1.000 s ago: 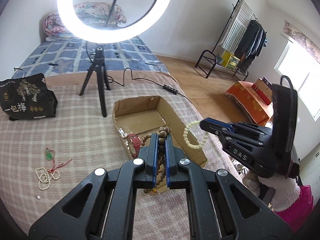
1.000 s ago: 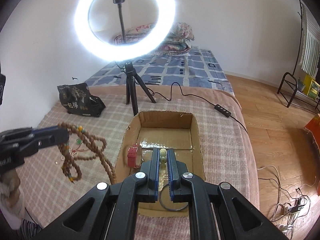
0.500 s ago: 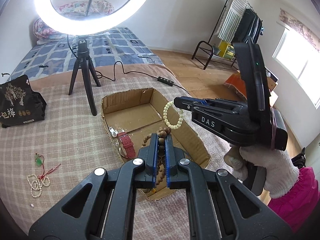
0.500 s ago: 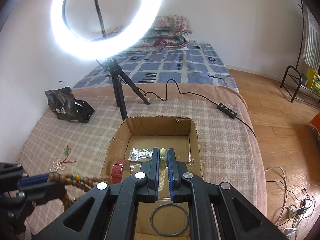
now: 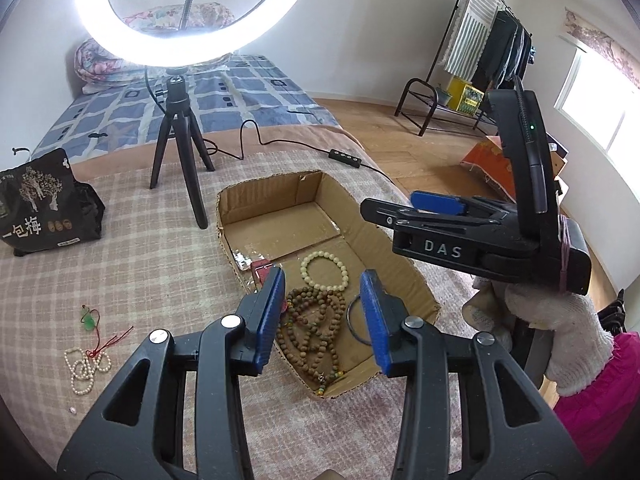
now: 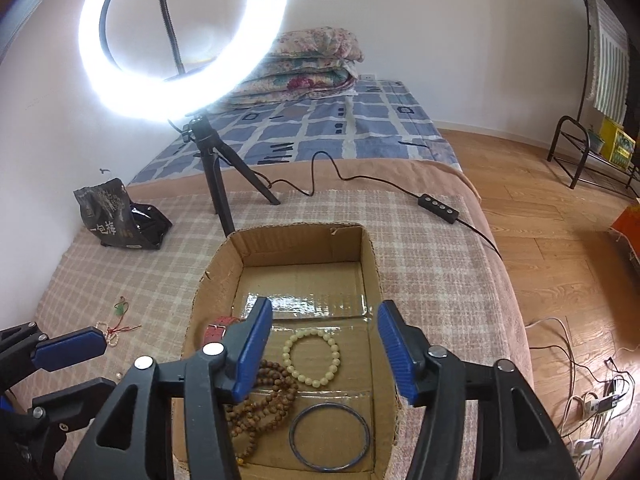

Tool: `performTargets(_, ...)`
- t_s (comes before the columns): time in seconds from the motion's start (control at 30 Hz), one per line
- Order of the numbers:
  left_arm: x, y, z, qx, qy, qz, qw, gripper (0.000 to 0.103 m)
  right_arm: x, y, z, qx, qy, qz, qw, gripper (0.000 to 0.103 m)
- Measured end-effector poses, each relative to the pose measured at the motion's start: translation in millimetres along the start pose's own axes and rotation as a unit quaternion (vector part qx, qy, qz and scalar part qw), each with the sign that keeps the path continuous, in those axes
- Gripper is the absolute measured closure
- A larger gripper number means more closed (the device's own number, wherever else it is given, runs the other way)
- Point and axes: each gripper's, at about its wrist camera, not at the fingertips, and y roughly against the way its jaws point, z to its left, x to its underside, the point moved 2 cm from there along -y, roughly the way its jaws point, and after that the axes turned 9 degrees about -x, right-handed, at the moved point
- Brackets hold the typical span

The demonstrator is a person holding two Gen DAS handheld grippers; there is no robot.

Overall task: Organize jewelry
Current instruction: 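Withdraw both open tools from the box back toward the pearl strand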

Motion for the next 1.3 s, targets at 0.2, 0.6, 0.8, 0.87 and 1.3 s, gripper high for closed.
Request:
performTargets(0.2,4,4,4,-0.005,0.001,0.003,1.0,0.051,4,10,2,0.02,-0.005,-0.008,1.0,0.014)
performTargets(0.6,12,23,25,-0.02,0.007,0.003,0.9998,0.036,9,30,13,0.035,-0.008,-0.019,0.999,0.002)
performTargets(0.8,17,34,50,-0.031,0.014,0.002,0.9994,0.036,11,39,26,0.035,0.0,-0.023,0.999,0.002)
performTargets(0.87,19,38,58,-0.034,0.02,0.002,0.9992,0.036,12,43,32,0.035,0.002,-0.026,0.999,0.002)
performTargets(1.3,36,69,145,-0.07,0.058,-0.014,0.9957,0.036,17,55,79,0.015,0.032,-0.035,0.999,0.001)
